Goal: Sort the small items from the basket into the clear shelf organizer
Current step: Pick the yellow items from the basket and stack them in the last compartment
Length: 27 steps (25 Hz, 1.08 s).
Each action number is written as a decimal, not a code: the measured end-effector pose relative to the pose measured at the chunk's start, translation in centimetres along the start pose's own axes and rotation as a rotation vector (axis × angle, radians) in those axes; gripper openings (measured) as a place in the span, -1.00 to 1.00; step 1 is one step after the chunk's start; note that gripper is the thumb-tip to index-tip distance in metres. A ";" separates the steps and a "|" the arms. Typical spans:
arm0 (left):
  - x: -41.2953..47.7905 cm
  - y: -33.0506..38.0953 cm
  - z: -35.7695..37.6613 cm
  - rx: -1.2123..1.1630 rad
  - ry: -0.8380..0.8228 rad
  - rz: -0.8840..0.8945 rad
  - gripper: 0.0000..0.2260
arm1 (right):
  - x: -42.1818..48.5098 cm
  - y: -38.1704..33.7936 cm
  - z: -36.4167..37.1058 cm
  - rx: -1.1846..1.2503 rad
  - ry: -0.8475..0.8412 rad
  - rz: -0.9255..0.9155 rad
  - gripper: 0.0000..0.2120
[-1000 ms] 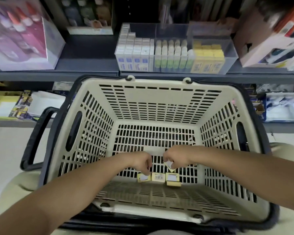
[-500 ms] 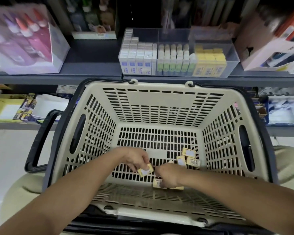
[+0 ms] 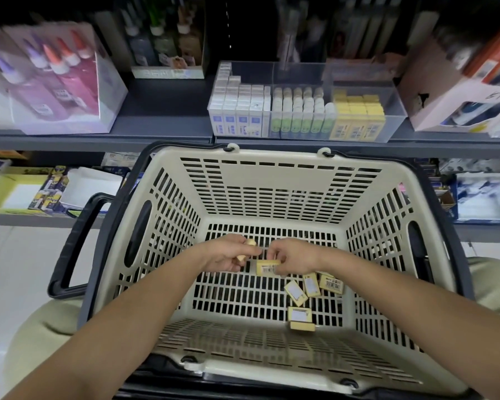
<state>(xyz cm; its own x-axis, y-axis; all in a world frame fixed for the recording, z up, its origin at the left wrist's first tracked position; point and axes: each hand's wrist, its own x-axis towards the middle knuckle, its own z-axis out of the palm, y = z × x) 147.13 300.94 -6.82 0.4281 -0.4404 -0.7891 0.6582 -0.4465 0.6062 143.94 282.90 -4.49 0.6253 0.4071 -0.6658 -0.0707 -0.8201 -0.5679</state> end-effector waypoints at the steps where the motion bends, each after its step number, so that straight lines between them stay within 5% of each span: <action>1: 0.0 0.2 -0.1 -0.053 0.021 0.024 -0.81 | 0.0 -0.1 -0.6 0.015 0.032 -0.015 -0.82; 5: 0.0 0.5 -0.8 -0.272 -0.048 0.065 -0.58 | 0.2 -0.4 -2.1 0.120 0.106 -0.082 -0.80; 12: 0.3 0.3 -0.2 -0.311 -0.215 0.016 -0.40 | 0.8 -0.4 -2.2 0.221 0.223 -0.129 -0.86; 17: 0.4 0.2 -0.2 -0.292 -0.203 0.045 -0.62 | 1.3 0.2 -2.2 0.311 0.352 -0.077 -0.94; 21: 1.0 -0.6 -0.1 -0.236 -0.083 0.018 -0.74 | 1.1 2.2 -1.7 -0.096 0.172 0.070 -0.90; 27: 1.2 -0.5 0.4 -0.193 -0.061 -0.004 -0.78 | 0.8 4.1 3.3 -0.821 -0.131 -0.046 -0.38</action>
<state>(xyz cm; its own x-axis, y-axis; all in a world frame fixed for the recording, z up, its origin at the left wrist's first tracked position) 147.06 300.32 -8.07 0.3906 -0.4879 -0.7806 0.7687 -0.2937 0.5682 141.56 281.18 -9.01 0.5150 0.4489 -0.7302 0.5737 -0.8135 -0.0954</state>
